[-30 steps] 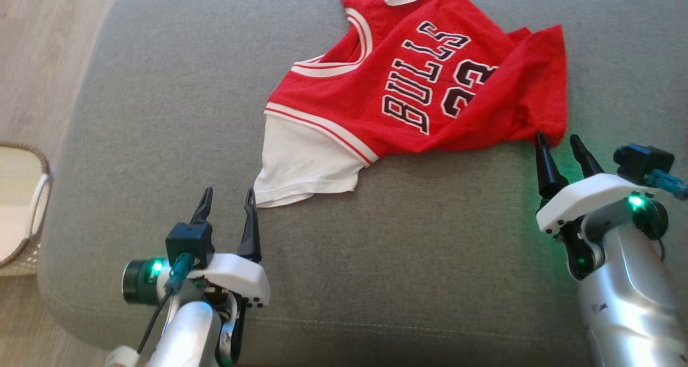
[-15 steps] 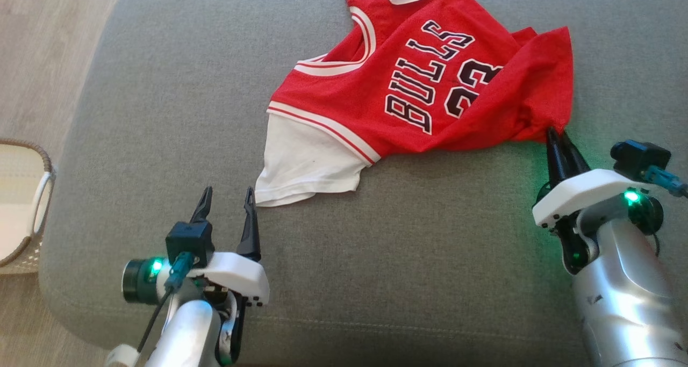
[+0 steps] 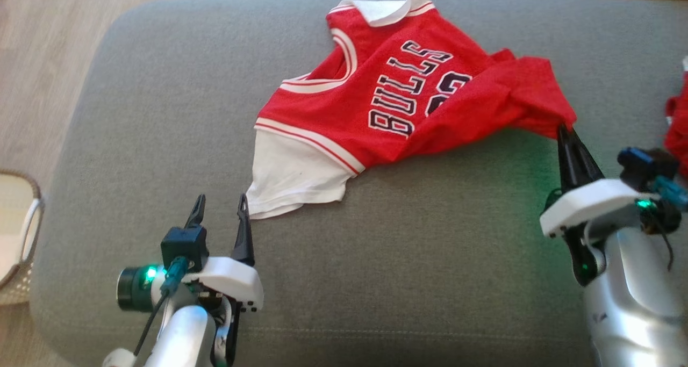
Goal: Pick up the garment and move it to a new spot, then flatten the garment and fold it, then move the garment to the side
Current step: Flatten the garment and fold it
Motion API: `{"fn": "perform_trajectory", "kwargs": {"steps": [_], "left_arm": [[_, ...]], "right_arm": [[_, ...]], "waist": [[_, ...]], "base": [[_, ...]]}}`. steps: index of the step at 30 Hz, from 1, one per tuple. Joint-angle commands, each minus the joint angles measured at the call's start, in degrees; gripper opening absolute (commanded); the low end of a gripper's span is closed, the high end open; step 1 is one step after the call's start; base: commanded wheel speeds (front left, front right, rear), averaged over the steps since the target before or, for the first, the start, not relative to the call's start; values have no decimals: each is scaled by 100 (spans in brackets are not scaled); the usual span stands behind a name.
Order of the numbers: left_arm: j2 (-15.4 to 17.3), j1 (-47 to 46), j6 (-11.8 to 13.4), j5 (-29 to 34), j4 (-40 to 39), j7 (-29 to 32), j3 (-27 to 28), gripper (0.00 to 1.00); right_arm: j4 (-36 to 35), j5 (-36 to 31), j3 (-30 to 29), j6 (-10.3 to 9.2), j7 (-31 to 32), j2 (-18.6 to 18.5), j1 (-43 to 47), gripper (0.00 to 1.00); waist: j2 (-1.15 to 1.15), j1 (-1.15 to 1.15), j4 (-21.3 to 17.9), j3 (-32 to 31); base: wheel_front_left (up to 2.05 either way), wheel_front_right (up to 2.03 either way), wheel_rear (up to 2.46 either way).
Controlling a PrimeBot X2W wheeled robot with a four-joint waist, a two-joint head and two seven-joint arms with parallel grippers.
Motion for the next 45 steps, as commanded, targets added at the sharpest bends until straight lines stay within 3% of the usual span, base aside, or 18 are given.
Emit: {"fn": "perform_trajectory", "kwargs": {"steps": [1, 9, 16, 22, 26, 37, 45], "left_arm": [[66, -60, 2, 42, -142, -69, 198, 100], [66, -34, -65, 11, 92, -69, 131, 100], [68, -197, -169, 24, 629, -69, 29, 100], [68, -499, -157, -141, 1117, -69, 152, 100], [67, -652, -279, -794, 1198, -69, 285, 100], [67, -1042, -32, -938, 2103, 124, 120, 100], [67, -1272, -114, -1039, 2594, 209, -116, 100]], "right_arm": [[-255, -50, 94, -1, -39, 18, -42, 0], [-1239, -501, -51, -1, 473, -24, 476, 0], [-1681, -529, 15, -1, 817, -4, 725, 0], [-1801, -495, 184, -1, 909, 16, 743, 0], [-1827, -457, 259, -1, 926, 22, 748, 0], [-1784, -423, 294, -1, 936, 29, 731, 0], [-1717, -395, 287, -1, 924, 30, 743, 0]], "waist": [[0, 1, -77, -69], [0, 1, -327, -173], [0, 1, -504, -128], [0, 1, -633, -35], [0, 1, -681, 11], [0, 1, -729, 95], [0, 1, -732, 158]], "base": [[0, 0, 0], [0, 0, 0], [0, 0, 0], [0, 0, 0], [0, 0, 0], [0, 0, 0], [0, 0, 0]]}}
